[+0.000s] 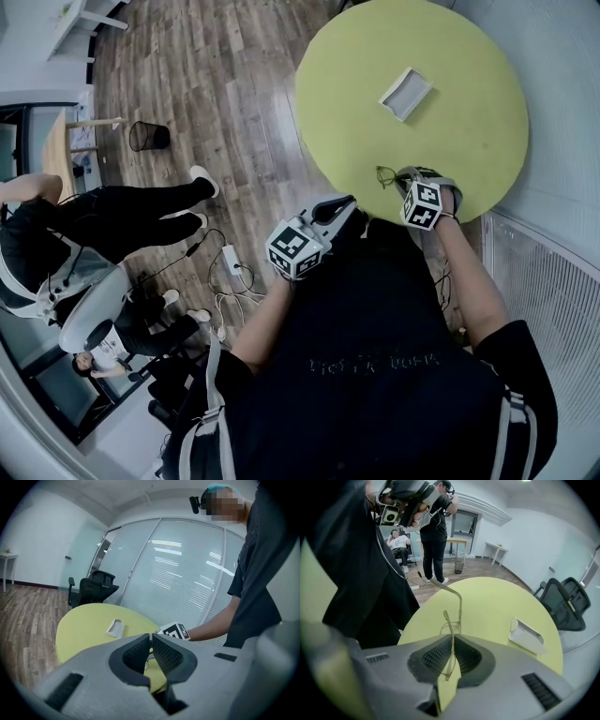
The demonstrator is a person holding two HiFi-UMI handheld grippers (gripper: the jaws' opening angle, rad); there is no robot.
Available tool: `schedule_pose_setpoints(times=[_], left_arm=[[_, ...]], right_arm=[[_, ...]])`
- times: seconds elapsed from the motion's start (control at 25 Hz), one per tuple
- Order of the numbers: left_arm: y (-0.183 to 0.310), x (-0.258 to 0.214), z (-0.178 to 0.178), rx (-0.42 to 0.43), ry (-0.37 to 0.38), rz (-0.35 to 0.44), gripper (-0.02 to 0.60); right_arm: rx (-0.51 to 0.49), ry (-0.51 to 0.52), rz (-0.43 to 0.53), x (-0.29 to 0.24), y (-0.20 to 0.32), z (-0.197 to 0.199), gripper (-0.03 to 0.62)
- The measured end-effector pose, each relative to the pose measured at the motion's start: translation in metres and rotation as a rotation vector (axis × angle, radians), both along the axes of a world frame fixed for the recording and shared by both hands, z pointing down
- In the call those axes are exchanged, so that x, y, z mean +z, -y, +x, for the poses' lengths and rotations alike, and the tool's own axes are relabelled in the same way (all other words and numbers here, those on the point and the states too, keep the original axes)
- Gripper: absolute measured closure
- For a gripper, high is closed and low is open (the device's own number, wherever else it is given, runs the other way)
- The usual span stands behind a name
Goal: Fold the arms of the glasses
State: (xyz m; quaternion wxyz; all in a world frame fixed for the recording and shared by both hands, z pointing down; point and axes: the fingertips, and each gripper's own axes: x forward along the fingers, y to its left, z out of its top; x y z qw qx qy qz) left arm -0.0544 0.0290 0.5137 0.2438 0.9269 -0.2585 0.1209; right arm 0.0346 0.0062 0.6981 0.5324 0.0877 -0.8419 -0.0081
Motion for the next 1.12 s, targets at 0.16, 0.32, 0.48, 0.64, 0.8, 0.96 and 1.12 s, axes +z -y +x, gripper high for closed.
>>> schedule_pose_setpoints(times=[0.16, 0.32, 0.48, 0.64, 0.8, 0.96, 1.12], left_arm=[[0.003, 0.003, -0.004, -0.013, 0.001, -0.006, 0.548], [0.002, -0.001, -0.005, -0.016, 0.005, -0.004, 0.548], [0.0, -0.002, -0.009, -0.022, 0.006, -0.008, 0.548], [0.002, -0.001, -0.016, -0.04, 0.0, -0.016, 0.548], [0.0, 0.0, -0.015, -0.045, -0.005, -0.025, 0.548], [0.0, 0.001, -0.015, -0.042, 0.002, -0.022, 0.548], [-0.003, 0.002, -0.016, -0.042, 0.003, -0.026, 0.548]], right_arm=[[-0.014, 0.0, -0.025, 0.01, 0.003, -0.007, 0.56], [-0.034, -0.014, -0.033, 0.018, 0.002, -0.013, 0.56], [-0.042, -0.023, -0.047, 0.025, 0.001, -0.018, 0.56], [-0.045, -0.03, -0.053, 0.031, 0.004, -0.023, 0.56], [-0.062, -0.043, -0.058, 0.033, 0.002, -0.022, 0.56], [-0.061, -0.043, -0.066, 0.038, 0.004, -0.021, 0.56], [-0.06, -0.05, -0.073, 0.043, 0.001, -0.02, 0.56]])
